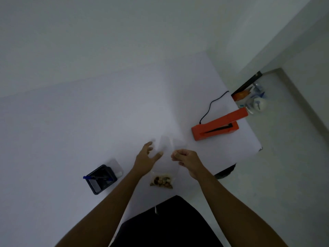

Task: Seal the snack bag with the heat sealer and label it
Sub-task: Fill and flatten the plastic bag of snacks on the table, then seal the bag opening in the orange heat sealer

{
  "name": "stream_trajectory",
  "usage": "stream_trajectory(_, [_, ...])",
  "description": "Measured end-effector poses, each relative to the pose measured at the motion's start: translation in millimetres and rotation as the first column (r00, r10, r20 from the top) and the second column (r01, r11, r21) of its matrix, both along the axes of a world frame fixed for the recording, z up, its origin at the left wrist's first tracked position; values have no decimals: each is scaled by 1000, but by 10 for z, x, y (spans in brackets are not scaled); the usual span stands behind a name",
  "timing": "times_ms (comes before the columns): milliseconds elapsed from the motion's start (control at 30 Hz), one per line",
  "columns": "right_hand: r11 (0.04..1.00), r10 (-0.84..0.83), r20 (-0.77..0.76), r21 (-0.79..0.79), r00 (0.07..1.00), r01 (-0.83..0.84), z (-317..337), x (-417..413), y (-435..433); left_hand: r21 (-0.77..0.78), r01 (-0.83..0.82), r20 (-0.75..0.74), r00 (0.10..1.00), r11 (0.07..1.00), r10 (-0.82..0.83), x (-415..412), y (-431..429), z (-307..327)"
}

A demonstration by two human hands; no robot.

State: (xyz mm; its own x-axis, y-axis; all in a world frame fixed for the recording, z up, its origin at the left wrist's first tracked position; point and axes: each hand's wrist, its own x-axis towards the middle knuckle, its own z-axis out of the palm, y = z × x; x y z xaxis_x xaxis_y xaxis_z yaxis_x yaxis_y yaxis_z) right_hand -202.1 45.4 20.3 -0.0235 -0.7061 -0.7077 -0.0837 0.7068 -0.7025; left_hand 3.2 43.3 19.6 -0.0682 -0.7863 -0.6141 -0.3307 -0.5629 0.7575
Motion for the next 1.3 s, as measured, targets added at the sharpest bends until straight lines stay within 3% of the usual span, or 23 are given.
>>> stream_trajectory(133, [1000, 1, 26, -8, 1000, -1, 125, -36, 17, -64, -73, -88, 994, 995, 68, 7, -177, 63])
stream_trajectory(267, [999, -43, 32, -15, 999, 44, 191, -170, 1, 30, -146, -203, 968, 989, 149, -52, -203, 213])
stream_trajectory(433, [999, 12, 47, -38, 999, -10, 273, -439, -89, 51, -80, -254, 963, 995, 91, -223, -200, 241])
stream_trajectory(600, [990, 132, 51, -52, 990, -129, 303, -808, -242, -34, -50, -251, 967, 998, 40, -728, -200, 256])
stream_trajectory(967, [912, 409, 49, -24, 911, -409, 196, -1988, -551, 115, -283, -253, 919, 952, 304, -1998, -74, 108])
stream_trajectory(1300, [896, 443, 22, 15, 896, -443, 140, -2670, -736, 175, -321, -223, 908, 931, 354, -2732, -165, 49])
